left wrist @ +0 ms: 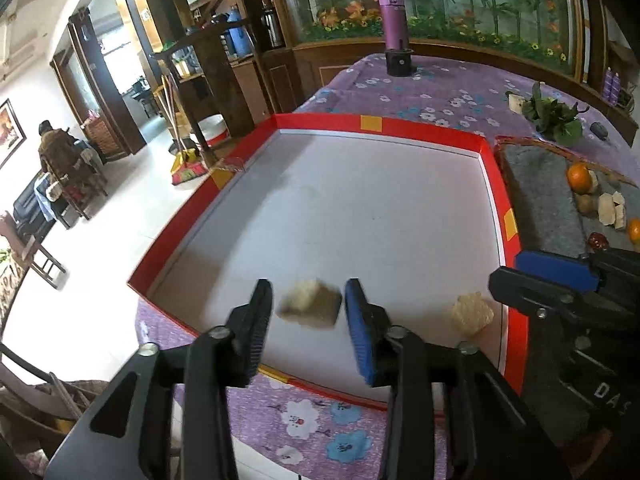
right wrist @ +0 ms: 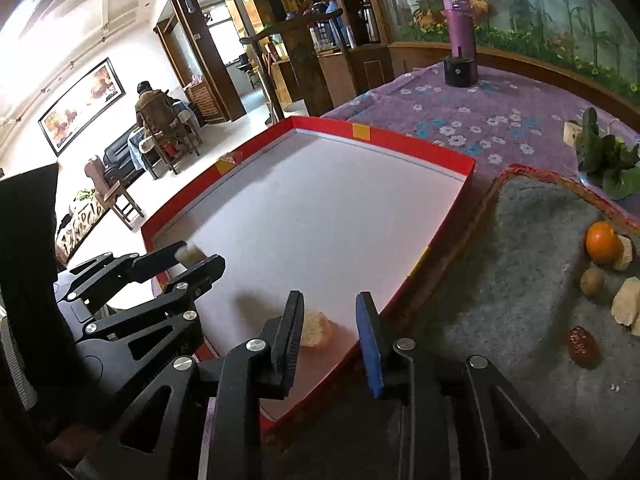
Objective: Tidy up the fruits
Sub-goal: 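Carry both pieces over the white tray and open both tools to drop them, then move both open tools back over the grey mat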
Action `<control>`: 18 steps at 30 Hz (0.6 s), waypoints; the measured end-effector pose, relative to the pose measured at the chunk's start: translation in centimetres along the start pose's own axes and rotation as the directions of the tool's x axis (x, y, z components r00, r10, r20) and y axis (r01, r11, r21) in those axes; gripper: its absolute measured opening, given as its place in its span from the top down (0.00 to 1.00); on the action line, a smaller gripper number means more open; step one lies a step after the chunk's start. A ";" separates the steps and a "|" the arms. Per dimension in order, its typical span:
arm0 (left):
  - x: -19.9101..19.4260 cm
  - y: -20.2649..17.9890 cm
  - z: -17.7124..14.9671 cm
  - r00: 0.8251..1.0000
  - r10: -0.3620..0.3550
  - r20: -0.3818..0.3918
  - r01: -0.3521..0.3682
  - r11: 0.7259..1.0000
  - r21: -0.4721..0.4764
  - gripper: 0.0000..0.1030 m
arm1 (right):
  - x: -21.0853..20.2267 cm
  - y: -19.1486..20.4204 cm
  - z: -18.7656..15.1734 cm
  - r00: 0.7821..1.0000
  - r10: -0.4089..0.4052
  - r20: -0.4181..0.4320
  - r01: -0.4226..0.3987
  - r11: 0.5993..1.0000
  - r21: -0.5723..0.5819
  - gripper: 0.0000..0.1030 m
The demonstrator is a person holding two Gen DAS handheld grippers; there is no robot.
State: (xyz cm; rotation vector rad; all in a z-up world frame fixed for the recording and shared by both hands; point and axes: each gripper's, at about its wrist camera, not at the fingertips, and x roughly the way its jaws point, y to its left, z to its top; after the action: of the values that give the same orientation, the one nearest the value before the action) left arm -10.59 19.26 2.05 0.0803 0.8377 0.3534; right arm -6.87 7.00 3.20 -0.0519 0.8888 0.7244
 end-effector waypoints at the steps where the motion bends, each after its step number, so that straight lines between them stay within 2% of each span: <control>1: -0.3 -0.1 0.1 1.000 0.009 0.012 -0.009 1.000 0.003 0.52 | -0.3 -0.1 0.0 1.000 0.001 0.007 -0.001 1.000 0.005 0.68; 3: -0.9 -0.2 0.2 0.999 0.029 0.035 -0.029 1.000 0.007 0.44 | -1.0 -0.4 0.1 1.000 -0.006 0.026 0.005 1.000 0.012 0.65; 7: -2.2 -0.6 0.6 0.997 0.042 0.066 -0.043 0.999 0.019 0.37 | -2.7 -1.0 0.0 0.997 -0.037 0.063 0.036 0.999 0.012 0.62; 14: -5.0 -2.6 1.5 0.992 0.011 0.123 -0.019 0.998 0.062 0.36 | -6.4 -3.7 -0.6 0.991 -0.061 0.117 0.054 0.996 0.064 0.60; 18: -6.4 -4.4 2.3 0.988 -0.028 0.149 0.014 0.995 0.094 0.35 | -8.8 -5.5 -0.9 0.984 -0.094 0.150 0.080 0.992 0.096 0.55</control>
State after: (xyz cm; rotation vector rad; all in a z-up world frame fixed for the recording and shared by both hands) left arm -11.62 13.14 7.24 0.1828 0.7048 0.2848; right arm -7.83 -2.44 7.61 0.0451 0.7653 0.5980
